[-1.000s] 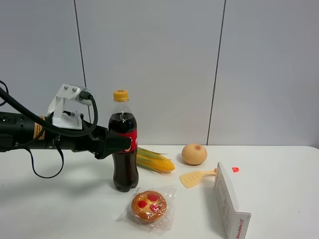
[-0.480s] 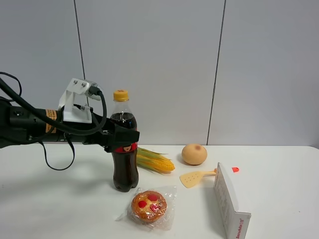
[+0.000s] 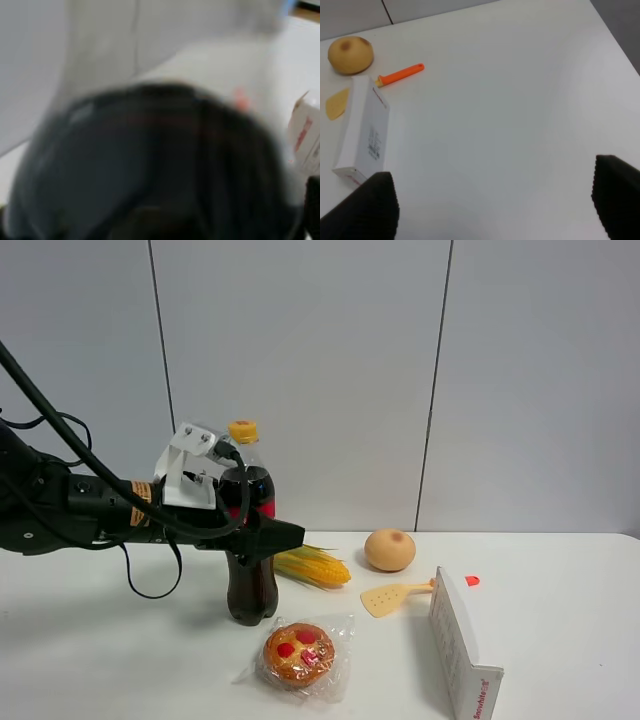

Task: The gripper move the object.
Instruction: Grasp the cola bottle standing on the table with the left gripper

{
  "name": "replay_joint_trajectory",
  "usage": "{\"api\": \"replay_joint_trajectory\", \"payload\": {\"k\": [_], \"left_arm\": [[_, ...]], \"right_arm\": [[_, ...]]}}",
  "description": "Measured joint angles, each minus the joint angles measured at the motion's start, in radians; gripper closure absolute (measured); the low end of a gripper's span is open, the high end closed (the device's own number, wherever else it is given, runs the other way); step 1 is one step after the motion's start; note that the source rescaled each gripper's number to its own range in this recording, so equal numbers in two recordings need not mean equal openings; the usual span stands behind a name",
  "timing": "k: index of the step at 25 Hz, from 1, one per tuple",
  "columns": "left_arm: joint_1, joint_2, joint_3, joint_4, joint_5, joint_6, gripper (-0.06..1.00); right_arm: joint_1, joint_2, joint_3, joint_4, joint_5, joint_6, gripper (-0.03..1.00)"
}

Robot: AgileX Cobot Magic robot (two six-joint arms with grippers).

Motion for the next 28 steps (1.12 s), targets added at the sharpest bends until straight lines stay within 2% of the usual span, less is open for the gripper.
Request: {"api": "replay_joint_trajectory", "payload": {"k": [5, 21, 23, 28], "left_arm": [[0.000, 0.010, 0.000, -0.039, 0.002, 0.016, -0.04], [0.000, 0.010, 0.000, -0.065, -0.012, 0.078, -0.04], [0.000, 0.010, 0.000, -0.065, -0.012, 0.081, 0.07], [0.000, 0.010, 0.000, -0.066, -0.009, 0.081, 0.62]], "right_arm": [[0.000, 0.000, 0.000, 0.000, 0.000, 0.000, -0.03], [0.000, 0.000, 0.000, 0.000, 0.000, 0.000, -0.03], [0.000, 0.000, 0.000, 0.000, 0.000, 0.000, -0.03], [0.000, 0.000, 0.000, 0.000, 0.000, 0.000, -0.03]]}}
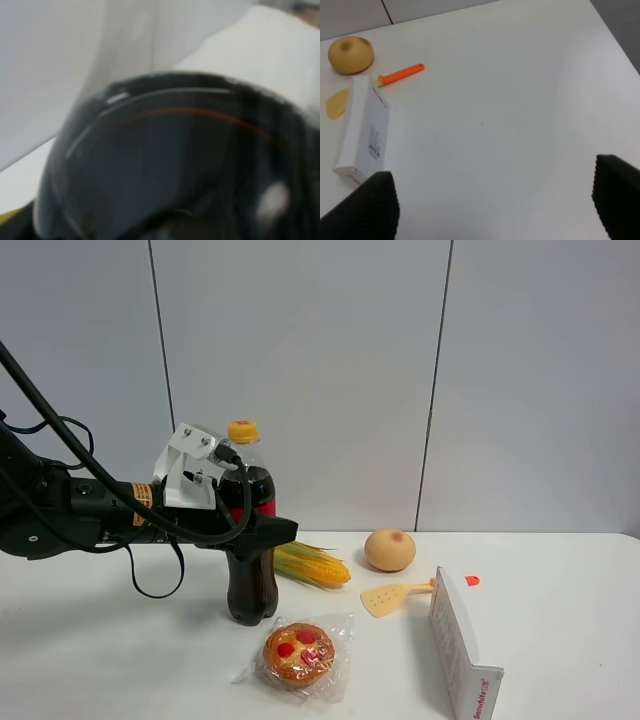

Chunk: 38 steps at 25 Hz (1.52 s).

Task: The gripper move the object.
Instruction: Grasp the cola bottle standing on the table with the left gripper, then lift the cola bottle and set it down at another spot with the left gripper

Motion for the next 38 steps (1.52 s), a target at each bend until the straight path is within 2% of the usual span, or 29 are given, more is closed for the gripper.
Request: {"api": "replay_joint_trajectory", "payload": {"k": [3, 12, 16, 18, 23, 27, 29, 38], "left_arm": [[0.000, 0.000, 0.000, 0.000, 0.001, 0.004, 0.89], [0.000, 0.000, -0.003, -0.001, 0.002, 0.005, 0.89], [0.000, -0.020, -0.002, 0.011, 0.029, -0.031, 0.90], [0.000, -0.044, -0.002, 0.040, 0.063, -0.055, 0.94], [0.000, -0.155, 0.003, 0.090, 0.147, -0.101, 0.94], [0.000, -0.229, 0.004, 0.097, 0.159, -0.119, 0.94], [0.000, -0.299, 0.004, 0.105, 0.159, -0.163, 0.94], [-0.007, -0.479, 0.004, 0.278, 0.091, -0.339, 0.94]], "right_arm": [[0.000, 0.000, 0.000, 0.000, 0.000, 0.000, -0.03], [0.000, 0.000, 0.000, 0.000, 0.000, 0.000, -0.03], [0.000, 0.000, 0.000, 0.000, 0.000, 0.000, -0.03], [0.000, 0.000, 0.000, 0.000, 0.000, 0.000, -0.03], [0.000, 0.000, 0.000, 0.000, 0.000, 0.000, -0.03], [0.000, 0.000, 0.000, 0.000, 0.000, 0.000, -0.03], [0.000, 0.000, 0.000, 0.000, 0.000, 0.000, -0.03], [0.000, 0.000, 0.000, 0.000, 0.000, 0.000, -0.03]]}}
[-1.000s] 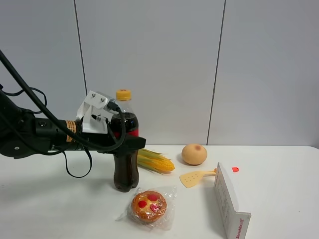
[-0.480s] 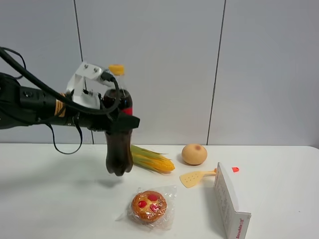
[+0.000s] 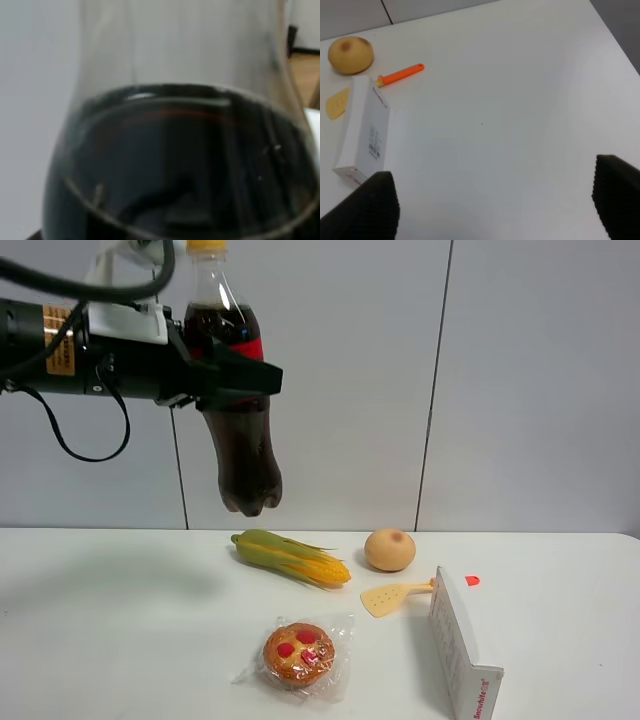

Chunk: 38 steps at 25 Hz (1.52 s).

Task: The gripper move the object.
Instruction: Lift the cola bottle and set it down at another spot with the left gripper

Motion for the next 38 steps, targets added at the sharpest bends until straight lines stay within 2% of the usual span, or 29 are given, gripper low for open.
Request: {"api": "replay_joint_trajectory", "payload": {"k": [4, 8, 11, 18, 20, 24, 27, 30, 35, 38], "left_arm": [[-0.043, -0.035, 0.000, 0.040, 0.007, -0.045, 0.94], [-0.126, -0.037, 0.000, 0.025, 0.085, -0.031, 0.94], [-0.197, -0.037, 0.000, -0.078, 0.185, 0.067, 0.94], [-0.357, -0.007, 0.000, -0.448, 0.388, 0.407, 0.94], [-0.384, 0.017, 0.000, -0.516, 0.420, 0.458, 0.94], [-0.403, 0.069, 0.002, -0.573, 0.445, 0.472, 0.94], [-0.415, 0.093, 0.003, -0.582, 0.440, 0.459, 0.94], [-0.445, 0.129, 0.003, -0.569, 0.376, 0.430, 0.94], [-0.456, 0.144, 0.003, -0.452, 0.243, 0.366, 0.94], [-0.457, 0.167, 0.003, -0.404, 0.220, 0.342, 0.94]], "right_arm": [[0.000, 0.000, 0.000, 0.000, 0.000, 0.000, -0.03], [0.000, 0.000, 0.000, 0.000, 0.000, 0.000, -0.03], [0.000, 0.000, 0.000, 0.000, 0.000, 0.000, -0.03], [0.000, 0.000, 0.000, 0.000, 0.000, 0.000, -0.03], [0.000, 0.000, 0.000, 0.000, 0.000, 0.000, -0.03], [0.000, 0.000, 0.000, 0.000, 0.000, 0.000, -0.03], [0.000, 0.000, 0.000, 0.000, 0.000, 0.000, -0.03], [0.000, 0.000, 0.000, 0.000, 0.000, 0.000, -0.03], [0.000, 0.000, 0.000, 0.000, 0.000, 0.000, -0.03], [0.000, 0.000, 0.000, 0.000, 0.000, 0.000, -0.03]]}}
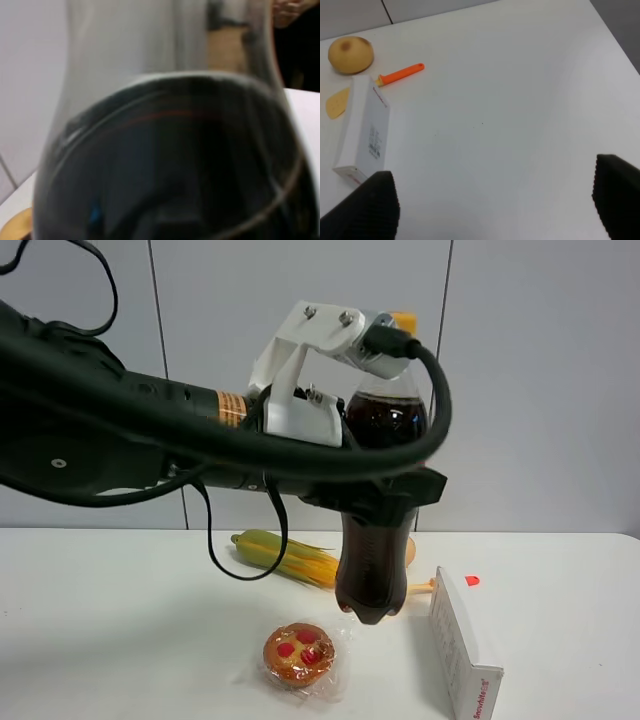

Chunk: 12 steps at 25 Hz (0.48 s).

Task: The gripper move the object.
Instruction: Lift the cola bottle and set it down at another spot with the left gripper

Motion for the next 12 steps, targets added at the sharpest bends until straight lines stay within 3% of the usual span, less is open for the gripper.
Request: {"api": "replay_joint_trajectory", "payload": {"k": [12], "left_arm": [[0.000, 0.155, -0.104, 0.051, -0.014, -0.007, 0.94]], "right_arm": [[0.000, 0.000, 0.000, 0.000, 0.000, 0.000, -0.03]]}}
